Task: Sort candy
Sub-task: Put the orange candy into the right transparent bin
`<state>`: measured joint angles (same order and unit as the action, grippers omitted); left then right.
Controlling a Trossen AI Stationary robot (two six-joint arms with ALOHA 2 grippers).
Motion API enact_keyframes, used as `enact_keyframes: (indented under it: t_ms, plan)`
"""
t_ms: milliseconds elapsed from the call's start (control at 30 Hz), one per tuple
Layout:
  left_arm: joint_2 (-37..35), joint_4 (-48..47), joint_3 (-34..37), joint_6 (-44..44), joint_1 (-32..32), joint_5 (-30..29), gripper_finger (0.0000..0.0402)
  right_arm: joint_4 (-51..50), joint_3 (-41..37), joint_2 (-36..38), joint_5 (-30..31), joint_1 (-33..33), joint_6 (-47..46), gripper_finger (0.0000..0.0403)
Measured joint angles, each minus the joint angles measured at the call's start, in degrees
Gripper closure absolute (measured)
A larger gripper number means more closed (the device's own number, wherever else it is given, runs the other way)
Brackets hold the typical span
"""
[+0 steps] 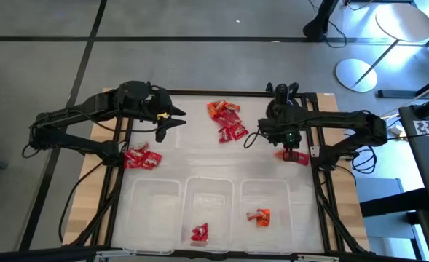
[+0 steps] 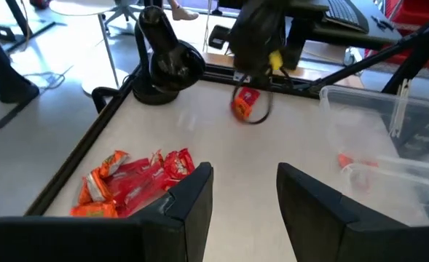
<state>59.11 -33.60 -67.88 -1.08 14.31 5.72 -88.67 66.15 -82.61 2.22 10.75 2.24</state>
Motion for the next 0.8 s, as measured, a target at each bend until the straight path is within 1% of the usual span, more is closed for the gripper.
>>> enact_keyframes:
  t_ms: [100, 200, 300, 367, 467, 667, 733, 800]
  plan:
    - [0.0, 0.0, 0.0, 1.6, 0.0, 0.0, 0.0259, -1.2, 5.7, 0.5, -2.3, -3.4, -5.6, 0.0402]
    - [0.0, 0.4, 0.0, 3.1, 0.1, 0.0, 0.0259, 1.0, 9.1, 1.1, -4.1, -6.3, -6.7, 0.0402]
    - [0.0, 1.3, 0.0, 4.5, 0.1, 0.0, 0.0259, 5.5, 8.7, 0.9, -3.7, -8.0, -8.0, 0.0401]
    - [0.0, 1.5, 0.0, 4.8, 0.1, 0.0, 0.0259, 6.2, 7.0, 0.4, -5.6, -7.3, -9.1, 0.039]
    - [0.0, 1.3, 0.0, 4.6, 0.1, 0.0, 0.0259, 6.9, 2.6, -0.5, -6.8, -6.0, -8.4, 0.0352]
    - [0.0, 1.3, 0.0, 4.0, 0.1, 0.0, 0.0259, 13.8, -7.3, -3.6, -8.9, -3.9, -4.2, 0.024]
    - [0.0, 1.3, 0.0, 3.2, 0.1, 0.0, 0.0259, 15.5, -9.2, -5.2, -8.9, -3.5, -3.0, 0.0205]
    - [0.0, 1.3, 0.0, 2.6, 0.1, 0.0, 0.0259, 17.2, -10.3, -6.7, -7.3, -3.5, -1.1, 0.0174]
